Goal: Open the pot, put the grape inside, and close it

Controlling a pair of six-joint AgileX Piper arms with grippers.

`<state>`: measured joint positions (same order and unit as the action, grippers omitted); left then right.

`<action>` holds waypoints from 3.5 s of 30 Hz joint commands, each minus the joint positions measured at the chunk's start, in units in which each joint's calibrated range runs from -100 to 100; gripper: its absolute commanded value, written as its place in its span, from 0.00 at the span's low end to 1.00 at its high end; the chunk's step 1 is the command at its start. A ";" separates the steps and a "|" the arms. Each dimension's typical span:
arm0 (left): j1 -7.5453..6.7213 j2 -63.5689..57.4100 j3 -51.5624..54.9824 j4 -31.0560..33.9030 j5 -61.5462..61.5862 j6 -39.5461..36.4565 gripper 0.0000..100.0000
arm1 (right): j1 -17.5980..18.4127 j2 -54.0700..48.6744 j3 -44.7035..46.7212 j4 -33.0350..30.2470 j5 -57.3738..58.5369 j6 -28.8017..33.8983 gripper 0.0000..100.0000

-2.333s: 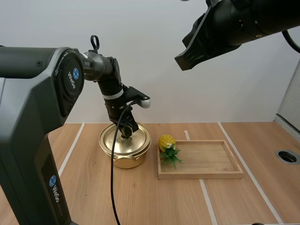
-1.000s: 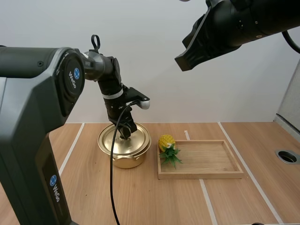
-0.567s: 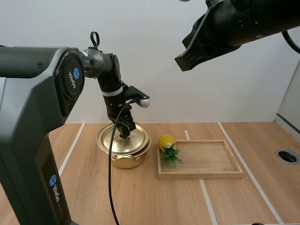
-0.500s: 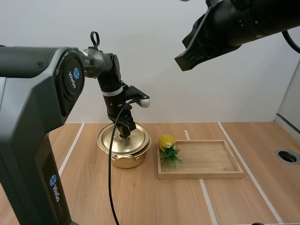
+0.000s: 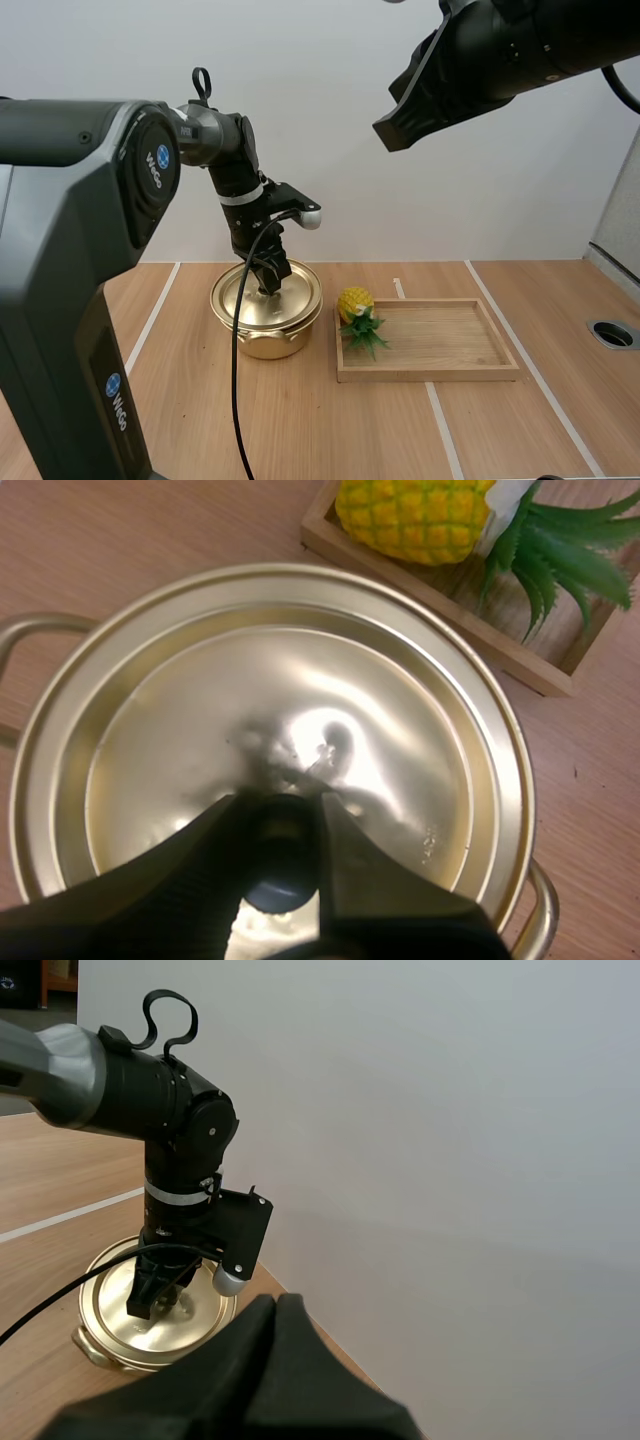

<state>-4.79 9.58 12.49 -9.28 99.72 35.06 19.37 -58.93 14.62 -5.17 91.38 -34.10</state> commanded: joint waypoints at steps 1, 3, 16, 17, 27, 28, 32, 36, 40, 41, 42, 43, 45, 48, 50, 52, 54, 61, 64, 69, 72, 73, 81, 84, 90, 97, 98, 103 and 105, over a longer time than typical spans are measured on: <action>-0.15 -0.07 -0.72 -1.20 0.28 0.53 0.00 | -0.21 -0.68 -0.45 0.17 -0.42 0.20 0.00; -0.15 -0.07 -0.72 -1.20 0.28 0.53 0.00 | -0.21 -0.68 -0.45 0.22 -0.42 0.20 0.00; -0.15 2.52 -0.72 -0.82 0.28 0.44 0.00 | -0.21 -0.68 -0.45 0.44 -0.29 0.20 0.00; -0.15 2.52 -0.72 -0.71 0.28 0.44 0.00 | -0.21 -0.68 -0.45 0.44 -0.29 0.20 0.00; -0.15 2.52 -0.72 -2.82 0.28 0.44 0.00 | -0.21 -0.68 -0.45 0.44 -0.29 0.20 0.00; -0.15 2.52 -0.72 -3.06 0.28 0.44 0.02 | -0.21 -0.68 -0.45 0.44 -0.29 0.20 0.00; -0.15 2.52 -0.72 -3.35 0.28 0.35 0.30 | -0.21 -0.68 -0.45 0.44 -0.29 0.20 0.00; -0.15 2.52 -0.72 -3.35 0.28 -1.65 1.00 | -0.21 -0.68 -0.45 0.44 -0.29 0.20 0.00; -0.15 2.52 -0.72 -2.16 0.28 -2.18 1.00 | -0.21 -0.68 -0.45 0.44 -0.29 0.20 0.00; -0.15 2.52 -0.72 -2.05 0.28 -2.18 1.00 | -0.21 -0.68 -0.45 0.44 -0.29 0.20 0.00; -0.15 2.39 -0.72 -2.05 0.28 -2.18 1.00 | -0.21 -0.68 -0.45 0.44 -0.29 0.20 0.00; -0.15 2.39 -0.72 -2.05 0.28 -2.18 1.00 | -0.21 -0.68 -0.45 0.44 -0.29 0.20 0.00; -0.15 2.28 -1.27 -1.76 0.28 -2.57 1.00 | -0.21 -0.68 -0.45 0.44 -0.29 0.20 0.00; -0.15 1.71 -3.40 0.90 0.28 -4.45 1.00 | -0.21 -0.68 -0.45 0.44 -0.29 0.20 0.00; -0.15 0.30 -5.57 3.31 0.28 -5.58 1.00 | -0.21 -0.68 -0.45 0.44 -0.29 0.20 0.00; -0.15 -1.85 -7.67 5.20 0.28 -6.39 1.00 | -0.21 -0.68 -0.45 0.44 -0.29 0.20 0.00; -0.15 -4.31 -10.28 6.98 0.28 -7.10 1.00 | -0.21 -0.68 -0.45 0.56 -0.29 0.20 0.00; -0.15 -14.20 -18.80 10.85 0.28 -11.07 1.00 | -0.21 -0.68 -0.45 0.56 -0.29 0.20 0.00; -0.15 -19.41 -21.71 11.24 0.28 -12.34 1.00 | -0.21 -0.68 -0.45 0.56 -0.29 0.20 0.00; -0.15 -27.51 -25.71 11.24 0.28 -15.99 1.00 | -0.21 -0.68 -0.45 0.56 -0.29 0.20 0.00; -0.15 -31.82 -27.63 11.24 0.28 -18.40 1.00 | -0.21 -0.68 -0.45 0.53 -0.92 0.75 0.00; -0.15 -33.35 -28.13 11.24 0.28 -19.24 1.00 | -0.21 -0.68 -0.45 0.27 -1.35 1.50 0.00; -0.15 -43.46 -28.47 14.33 0.28 -26.03 1.00 | -0.21 -4.20 -0.45 -11.76 -12.43 19.78 0.00; -0.15 -46.92 -28.47 14.43 0.28 -27.16 0.66 | -0.21 -6.01 -0.45 -17.80 -14.75 29.12 0.00; -0.15 -53.79 -28.47 14.23 0.28 -29.29 0.00 | -0.21 -9.58 -0.45 -28.58 -14.92 47.58 0.00; 0.67 -62.12 -26.93 14.23 0.28 -32.83 0.00 | -0.65 -12.35 -0.45 -34.30 -15.96 48.31 0.00; 0.97 -63.21 -26.23 14.23 0.28 -33.80 0.00 | -1.00 -12.67 -0.45 -34.64 -16.20 48.31 0.00; 2.11 -70.64 -19.72 14.23 -7.60 -38.29 0.00 | -4.44 -16.20 -0.45 -35.27 -17.03 48.31 0.00; 2.13 -74.00 -15.80 14.23 -12.48 -39.25 0.00 | -6.17 -17.68 -0.45 -35.00 -17.19 48.31 0.00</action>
<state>-2.87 -61.18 -6.79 4.72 93.79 -1.99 14.83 -74.62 14.51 -39.36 75.61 13.69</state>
